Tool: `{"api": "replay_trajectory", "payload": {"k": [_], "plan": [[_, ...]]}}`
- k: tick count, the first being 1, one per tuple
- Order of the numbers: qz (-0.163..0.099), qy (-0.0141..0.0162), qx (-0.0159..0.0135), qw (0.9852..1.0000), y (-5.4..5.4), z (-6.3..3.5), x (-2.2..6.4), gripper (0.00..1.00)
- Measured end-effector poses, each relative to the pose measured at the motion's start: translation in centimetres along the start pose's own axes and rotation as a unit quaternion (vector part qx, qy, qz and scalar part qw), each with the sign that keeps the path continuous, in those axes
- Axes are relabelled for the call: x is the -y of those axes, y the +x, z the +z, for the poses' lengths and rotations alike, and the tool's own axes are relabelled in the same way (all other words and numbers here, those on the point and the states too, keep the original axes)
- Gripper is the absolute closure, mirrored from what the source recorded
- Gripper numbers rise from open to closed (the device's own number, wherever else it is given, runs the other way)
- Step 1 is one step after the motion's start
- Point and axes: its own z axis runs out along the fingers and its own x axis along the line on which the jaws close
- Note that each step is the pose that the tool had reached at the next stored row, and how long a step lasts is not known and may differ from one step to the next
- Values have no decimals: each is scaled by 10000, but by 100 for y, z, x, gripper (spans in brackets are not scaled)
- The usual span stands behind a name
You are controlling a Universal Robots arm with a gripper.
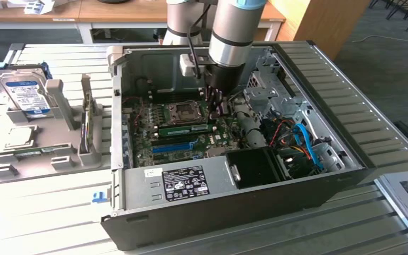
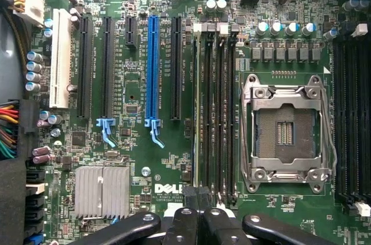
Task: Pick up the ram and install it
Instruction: 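Press down the ram until it locks into place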
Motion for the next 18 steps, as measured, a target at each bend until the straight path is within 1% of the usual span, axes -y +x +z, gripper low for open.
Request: {"api": "replay_trajectory", "payload": {"k": [18], "plan": [[0,0,2,10000,-4,17,23,90]]}}
